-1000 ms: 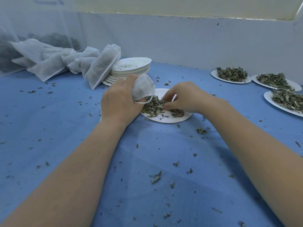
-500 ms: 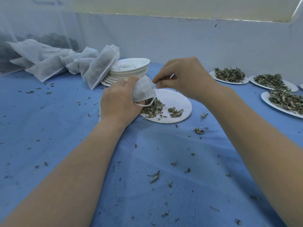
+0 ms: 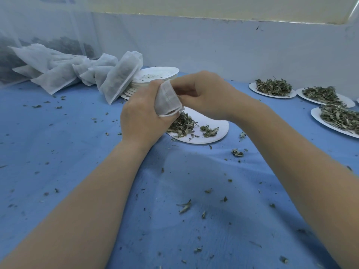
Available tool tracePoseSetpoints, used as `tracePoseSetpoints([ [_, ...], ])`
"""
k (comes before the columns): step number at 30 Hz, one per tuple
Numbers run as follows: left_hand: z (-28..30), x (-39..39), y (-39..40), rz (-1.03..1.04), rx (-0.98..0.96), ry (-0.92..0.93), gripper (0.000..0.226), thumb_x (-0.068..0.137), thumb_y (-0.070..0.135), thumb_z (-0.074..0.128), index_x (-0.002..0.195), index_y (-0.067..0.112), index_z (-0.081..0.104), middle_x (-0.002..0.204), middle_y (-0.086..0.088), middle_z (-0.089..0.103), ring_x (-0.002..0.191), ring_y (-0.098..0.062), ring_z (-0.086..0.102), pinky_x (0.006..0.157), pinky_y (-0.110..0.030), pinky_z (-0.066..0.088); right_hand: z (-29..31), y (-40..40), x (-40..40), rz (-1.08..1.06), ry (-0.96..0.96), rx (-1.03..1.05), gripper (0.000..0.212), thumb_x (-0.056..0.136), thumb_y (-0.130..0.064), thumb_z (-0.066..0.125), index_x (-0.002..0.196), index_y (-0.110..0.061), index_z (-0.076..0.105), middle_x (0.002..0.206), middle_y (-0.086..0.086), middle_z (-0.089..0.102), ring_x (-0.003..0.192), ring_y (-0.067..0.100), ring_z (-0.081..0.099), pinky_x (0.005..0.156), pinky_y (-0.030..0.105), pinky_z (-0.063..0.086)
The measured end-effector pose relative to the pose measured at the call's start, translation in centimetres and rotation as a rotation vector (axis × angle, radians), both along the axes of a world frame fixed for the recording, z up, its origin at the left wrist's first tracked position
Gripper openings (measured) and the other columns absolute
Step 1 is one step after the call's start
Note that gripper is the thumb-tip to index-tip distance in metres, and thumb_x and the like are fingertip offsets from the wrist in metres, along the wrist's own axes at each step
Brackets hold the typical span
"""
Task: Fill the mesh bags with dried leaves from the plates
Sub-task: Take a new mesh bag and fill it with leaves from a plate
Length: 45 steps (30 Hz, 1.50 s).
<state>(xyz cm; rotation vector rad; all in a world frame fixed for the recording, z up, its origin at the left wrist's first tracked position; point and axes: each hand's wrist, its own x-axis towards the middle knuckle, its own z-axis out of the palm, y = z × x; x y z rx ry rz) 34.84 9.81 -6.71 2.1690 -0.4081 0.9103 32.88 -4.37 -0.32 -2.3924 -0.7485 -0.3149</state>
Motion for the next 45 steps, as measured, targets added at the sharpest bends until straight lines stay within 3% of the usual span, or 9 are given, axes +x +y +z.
tracePoseSetpoints([
  [5, -0.1, -0.2, 0.0, 0.027, 0.033, -0.057, 0.054, 0.069, 0.045, 0.068, 0.113, 0.014, 0.062, 0.096, -0.008, 0.065, 0.09, -0.029, 0.059, 0.074, -0.036, 0.044, -1.0, 1.1, 0.1, -0.132, -0.191, 0.127, 0.022, 0.076, 0.001, 0.062, 0.093, -0.009, 0.071, 0.083, -0.004, 0.065, 0.08, 0.009, 0.062, 0.074, 0.015, 0.048],
  [10, -0.3, 0.1, 0.2, 0.046, 0.132, -0.16, 0.055, 0.07, 0.046, 0.052, 0.107, 0.009, 0.066, 0.083, -0.013, 0.065, 0.08, -0.033, 0.062, 0.069, -0.045, 0.05, -1.0, 0.4, 0.3, -0.094, 0.042, -0.148, 0.021, 0.09, -0.015, 0.056, 0.104, -0.019, 0.072, 0.085, -0.002, 0.069, 0.064, -0.006, 0.051, 0.062, 0.006, 0.038],
  [16, -0.3, 0.5, 0.4, 0.144, 0.064, -0.043, 0.048, 0.073, 0.051, 0.061, 0.109, 0.02, 0.063, 0.091, -0.006, 0.062, 0.087, -0.029, 0.059, 0.071, -0.039, 0.046, -1.1, -0.3, 0.7, -0.158, -0.011, 0.199, 0.037, 0.086, 0.001, 0.048, 0.102, -0.024, 0.069, 0.097, -0.011, 0.069, 0.093, -0.001, 0.061, 0.084, 0.006, 0.043],
  [20, -0.4, 0.7, 0.6, 0.114, -0.091, 0.055, 0.043, 0.072, 0.047, 0.069, 0.108, 0.024, 0.06, 0.102, 0.001, 0.063, 0.094, -0.022, 0.058, 0.075, -0.035, 0.047, -2.9, -0.8, 1.9, -0.406, 0.008, -0.117, 0.029, 0.091, -0.013, 0.043, 0.109, -0.021, 0.064, 0.111, -0.003, 0.061, 0.097, 0.011, 0.053, 0.084, 0.016, 0.039],
  [23, -0.4, 0.7, 0.5, 0.124, -0.131, 0.09, 0.043, 0.072, 0.051, 0.067, 0.106, 0.025, 0.059, 0.1, 0.002, 0.064, 0.092, -0.022, 0.058, 0.073, -0.035, 0.047, -3.9, -0.7, 2.2, -0.4, 0.129, -0.289, 0.034, 0.093, -0.036, 0.046, 0.124, -0.026, 0.056, 0.125, -0.002, 0.052, 0.112, 0.016, 0.048, 0.092, 0.029, 0.038],
  [26, -0.3, 0.7, 0.5, 0.129, -0.139, 0.105, 0.044, 0.072, 0.052, 0.066, 0.106, 0.025, 0.058, 0.1, 0.002, 0.064, 0.093, -0.021, 0.058, 0.075, -0.037, 0.048, -4.4, -0.4, 2.1, -0.37, 0.153, -0.323, 0.044, 0.088, -0.053, 0.051, 0.127, -0.033, 0.054, 0.116, -0.003, 0.051, 0.109, 0.016, 0.046, 0.081, 0.027, 0.035],
  [36, -0.8, 1.0, 0.5, 0.126, -0.022, 0.098, 0.042, 0.072, 0.046, 0.07, 0.108, 0.026, 0.06, 0.099, 0.002, 0.062, 0.093, -0.02, 0.055, 0.071, -0.029, 0.042, -3.9, -2.4, 2.6, -0.439, -0.054, -0.075, 0.016, 0.092, -0.022, 0.058, 0.102, -0.018, 0.071, 0.093, 0.0, 0.07, 0.083, 0.012, 0.056, 0.071, 0.014, 0.039],
  [40, -1.0, 1.1, 0.4, 0.136, 0.045, 0.107, 0.043, 0.071, 0.04, 0.072, 0.109, 0.023, 0.06, 0.1, -0.003, 0.062, 0.094, -0.028, 0.057, 0.078, -0.038, 0.046, -3.6, -3.2, 2.5, -0.446, -0.138, 0.014, 0.017, 0.092, -0.02, 0.058, 0.101, -0.02, 0.072, 0.084, -0.005, 0.065, 0.078, 0.008, 0.052, 0.066, 0.003, 0.033],
  [45, -1.0, 1.4, 0.7, 0.258, 0.24, 0.062, 0.048, 0.073, 0.037, 0.067, 0.116, 0.019, 0.057, 0.101, -0.009, 0.059, 0.098, -0.031, 0.052, 0.081, -0.038, 0.033, -2.9, -4.0, 2.1, -0.367, -0.274, 0.077, 0.017, 0.089, -0.012, 0.063, 0.101, -0.016, 0.073, 0.084, -0.001, 0.061, 0.076, 0.009, 0.051, 0.071, 0.005, 0.036],
])
